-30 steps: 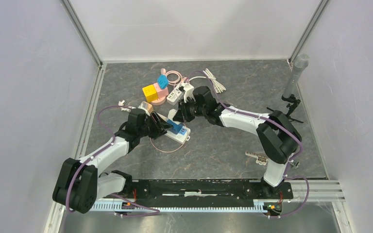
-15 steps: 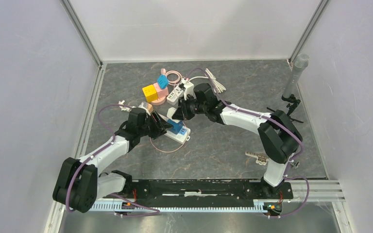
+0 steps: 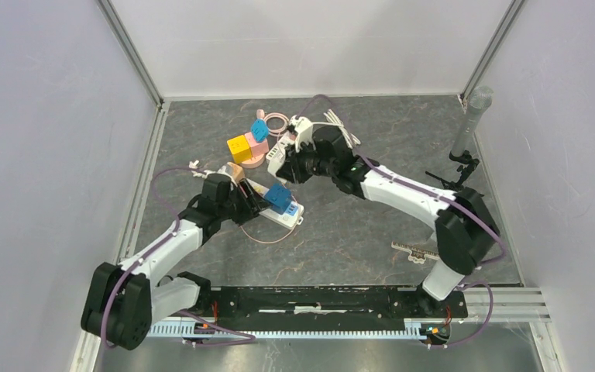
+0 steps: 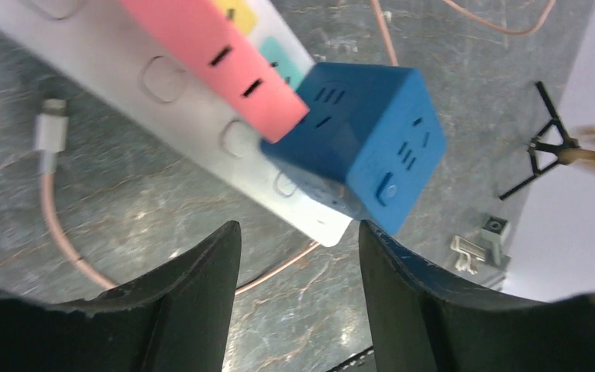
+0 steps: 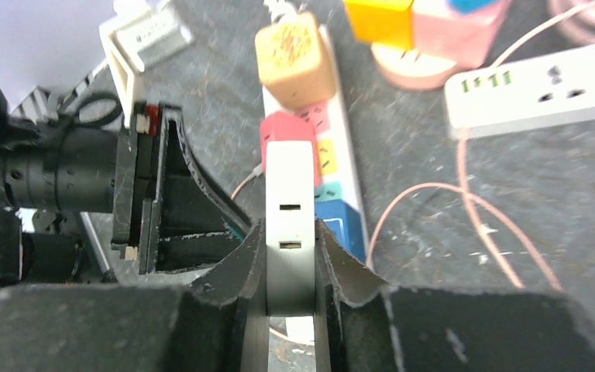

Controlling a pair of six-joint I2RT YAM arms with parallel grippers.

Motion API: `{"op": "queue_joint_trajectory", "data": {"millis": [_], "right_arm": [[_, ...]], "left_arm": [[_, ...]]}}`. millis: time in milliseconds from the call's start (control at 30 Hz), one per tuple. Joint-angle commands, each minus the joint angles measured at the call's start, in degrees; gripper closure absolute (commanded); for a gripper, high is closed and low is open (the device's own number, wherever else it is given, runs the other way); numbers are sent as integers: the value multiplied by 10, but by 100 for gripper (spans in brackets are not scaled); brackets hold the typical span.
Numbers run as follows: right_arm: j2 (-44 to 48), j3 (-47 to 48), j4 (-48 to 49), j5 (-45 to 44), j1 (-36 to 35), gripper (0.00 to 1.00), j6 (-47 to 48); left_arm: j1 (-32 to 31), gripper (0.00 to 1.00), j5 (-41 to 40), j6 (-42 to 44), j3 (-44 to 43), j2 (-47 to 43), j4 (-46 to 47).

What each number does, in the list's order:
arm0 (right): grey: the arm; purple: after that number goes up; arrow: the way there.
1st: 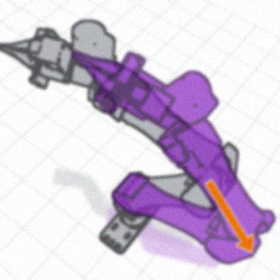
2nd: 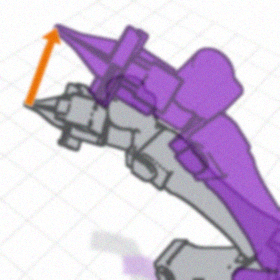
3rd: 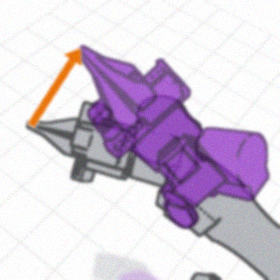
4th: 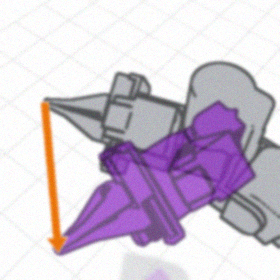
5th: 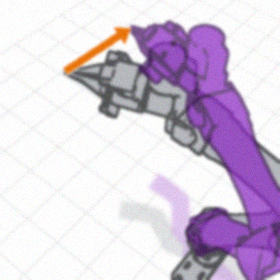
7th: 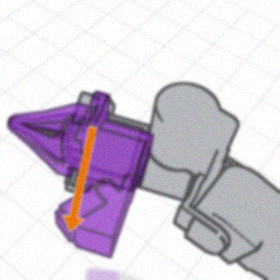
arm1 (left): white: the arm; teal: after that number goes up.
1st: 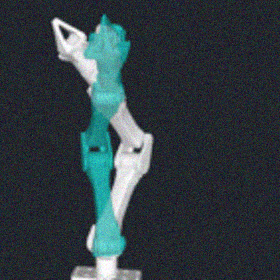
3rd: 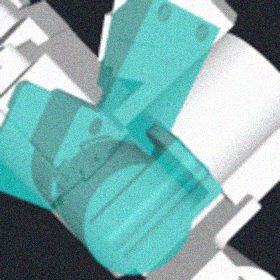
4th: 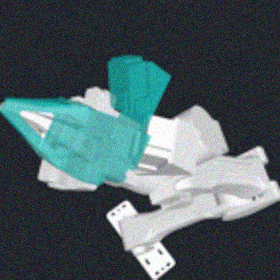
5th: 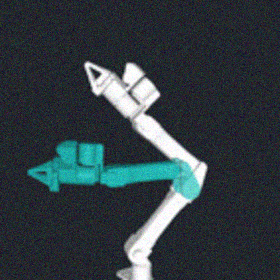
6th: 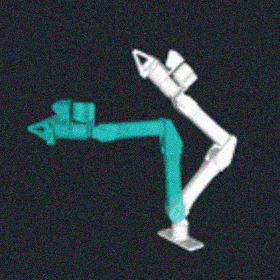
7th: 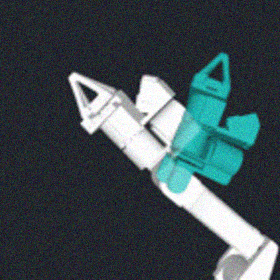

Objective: Pull the plug off the socket

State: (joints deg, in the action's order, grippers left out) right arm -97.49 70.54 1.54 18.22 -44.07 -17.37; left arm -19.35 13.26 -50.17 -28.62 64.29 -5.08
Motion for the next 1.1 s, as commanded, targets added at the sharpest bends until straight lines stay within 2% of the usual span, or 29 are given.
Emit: {"op": "queue_joint_trajectory", "data": {"millis": [0, 67, 233, 333, 567, 733, 900, 1000, 1067], "right_arm": [[91, 15, 5, -94, 6, 100, 45], [124, -11, 5, -152, 9, 100, 68], [175, -86, -8, -399, 16, 100, 149], [176, -106, -40, -501, 44, 99, 148], [114, -112, -101, -581, 119, 97, 125], [39, -96, -140, -649, 141, 93, 126], [-25, -92, -152, -623, 174, 96, 134], [-41, -105, -131, -591, 183, 89, 142], [-53, -105, -131, -571, 185, 75, 143]], "left_arm": [[3, 34, -37, 59, -45, -54, -106], [3, 30, -45, 76, -75, -86, -139], [4, 21, -111, 116, -123, -152, -245], [5, 16, -153, 126, -138, -194, -306], [4, 0, -91, 141, -164, -263, -379], [4, 0, -80, 155, -165, -279, -402], [4, 0, -85, 163, -176, -281, -426], [4, 0, -84, 165, -180, -283, -430], [4, 0, -83, 167, -180, -283, -430]]}}
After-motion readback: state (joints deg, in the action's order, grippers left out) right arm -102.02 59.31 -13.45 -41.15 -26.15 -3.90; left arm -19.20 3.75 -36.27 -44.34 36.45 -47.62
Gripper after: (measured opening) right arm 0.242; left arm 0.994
